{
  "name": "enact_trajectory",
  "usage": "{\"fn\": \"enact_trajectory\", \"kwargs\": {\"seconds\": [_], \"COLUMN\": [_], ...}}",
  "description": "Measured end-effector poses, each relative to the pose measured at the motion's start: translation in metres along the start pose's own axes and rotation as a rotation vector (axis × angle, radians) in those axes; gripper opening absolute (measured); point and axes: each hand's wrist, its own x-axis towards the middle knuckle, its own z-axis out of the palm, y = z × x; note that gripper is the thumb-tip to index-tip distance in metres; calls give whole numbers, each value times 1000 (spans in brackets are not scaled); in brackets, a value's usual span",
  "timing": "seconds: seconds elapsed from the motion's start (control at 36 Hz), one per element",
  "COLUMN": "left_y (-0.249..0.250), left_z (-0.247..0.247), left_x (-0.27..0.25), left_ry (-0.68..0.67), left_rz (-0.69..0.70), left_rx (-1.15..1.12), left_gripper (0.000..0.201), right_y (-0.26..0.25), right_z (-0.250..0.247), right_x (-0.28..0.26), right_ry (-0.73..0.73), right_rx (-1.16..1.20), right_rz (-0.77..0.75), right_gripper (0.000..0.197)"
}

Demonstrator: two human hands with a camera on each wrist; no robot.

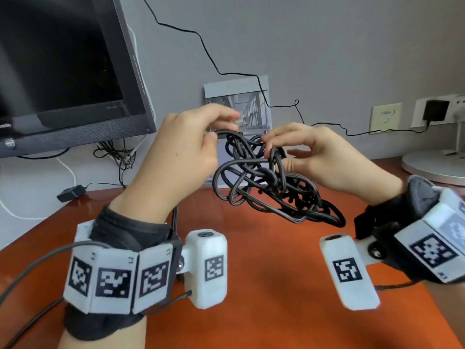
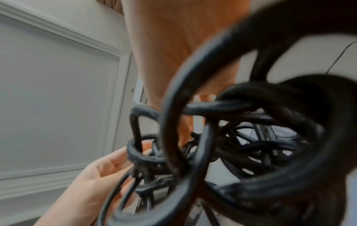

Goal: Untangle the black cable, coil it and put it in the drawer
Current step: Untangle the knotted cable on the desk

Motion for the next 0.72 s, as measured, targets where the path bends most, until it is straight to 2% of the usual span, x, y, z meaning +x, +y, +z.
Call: {"fn": "enact_trajectory", "kwargs": {"seconds": [0.11, 0.25, 0.42, 0.5, 0.56, 0.58, 0.61, 0.67, 0.72], "left_y": [3, 0, 2, 8, 14, 17, 18, 19, 21], "left_z": [4, 6, 5, 3, 3, 4, 7, 15, 23], "left_x": [0, 1, -1, -1, -3, -3, -4, -5, -6], "left_ry": [-29, -49, -217, -282, -351, -395, -445, -516, -522], "left_rz": [19, -21, -79, -131, -155, -170, -178, -170, -139], "left_rx": [-19, -18, 20, -135, -183, -165, -107, 130, 343], "left_gripper": [39, 38, 42, 31, 11, 11, 22, 33, 25], "right_y": [-5, -14, -9, -5, -3, -1, 1, 6, 11], "right_z": [2, 10, 10, 8, 7, 7, 7, 8, 11], "right_x": [-3, -2, -2, -2, -1, -1, -1, -2, -1], "right_ry": [-42, 22, 11, -3, -68, -106, -138, -160, -131], "right_rx": [18, -75, -78, -43, -11, 3, 10, 0, -43], "right_rz": [-52, -191, -157, -126, -101, -84, -65, -30, 11], "right_gripper": [38, 41, 41, 38, 39, 39, 38, 37, 37]}}
